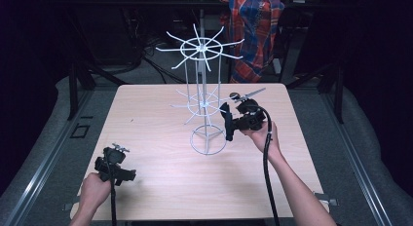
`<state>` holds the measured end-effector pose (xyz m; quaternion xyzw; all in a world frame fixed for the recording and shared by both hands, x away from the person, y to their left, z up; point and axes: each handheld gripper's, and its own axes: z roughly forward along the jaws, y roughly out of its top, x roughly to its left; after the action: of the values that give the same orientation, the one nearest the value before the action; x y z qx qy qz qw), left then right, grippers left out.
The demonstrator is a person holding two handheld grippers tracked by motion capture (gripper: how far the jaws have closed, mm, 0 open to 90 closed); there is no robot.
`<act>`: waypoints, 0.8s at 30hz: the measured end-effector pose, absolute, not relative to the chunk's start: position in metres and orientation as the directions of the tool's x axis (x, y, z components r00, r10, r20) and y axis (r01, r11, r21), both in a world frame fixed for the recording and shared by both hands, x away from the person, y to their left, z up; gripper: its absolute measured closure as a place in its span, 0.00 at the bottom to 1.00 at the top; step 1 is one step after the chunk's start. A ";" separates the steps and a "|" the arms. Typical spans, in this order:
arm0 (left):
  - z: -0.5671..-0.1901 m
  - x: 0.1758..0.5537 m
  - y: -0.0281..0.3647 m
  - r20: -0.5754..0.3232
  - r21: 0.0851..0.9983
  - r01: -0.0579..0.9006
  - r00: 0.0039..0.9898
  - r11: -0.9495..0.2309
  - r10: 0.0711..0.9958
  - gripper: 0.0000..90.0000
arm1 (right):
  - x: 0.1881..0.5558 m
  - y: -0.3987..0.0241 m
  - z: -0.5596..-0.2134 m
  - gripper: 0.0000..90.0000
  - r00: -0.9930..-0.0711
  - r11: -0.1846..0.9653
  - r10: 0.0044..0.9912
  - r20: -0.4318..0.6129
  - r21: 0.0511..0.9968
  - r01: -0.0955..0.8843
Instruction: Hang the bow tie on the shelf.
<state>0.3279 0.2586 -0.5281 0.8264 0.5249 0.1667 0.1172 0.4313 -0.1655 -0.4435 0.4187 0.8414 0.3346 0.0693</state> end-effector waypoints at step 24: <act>-0.529 0.327 0.259 0.152 0.367 0.831 0.390 -0.418 0.908 0.19 | 0.436 -0.156 -0.456 0.83 -0.644 0.424 0.735 0.214 0.596 0.682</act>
<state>0.3275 0.2589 -0.5286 0.8255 0.5266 0.1662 0.1163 0.4362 -0.1564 -0.4561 0.4200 0.8429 0.3340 0.0395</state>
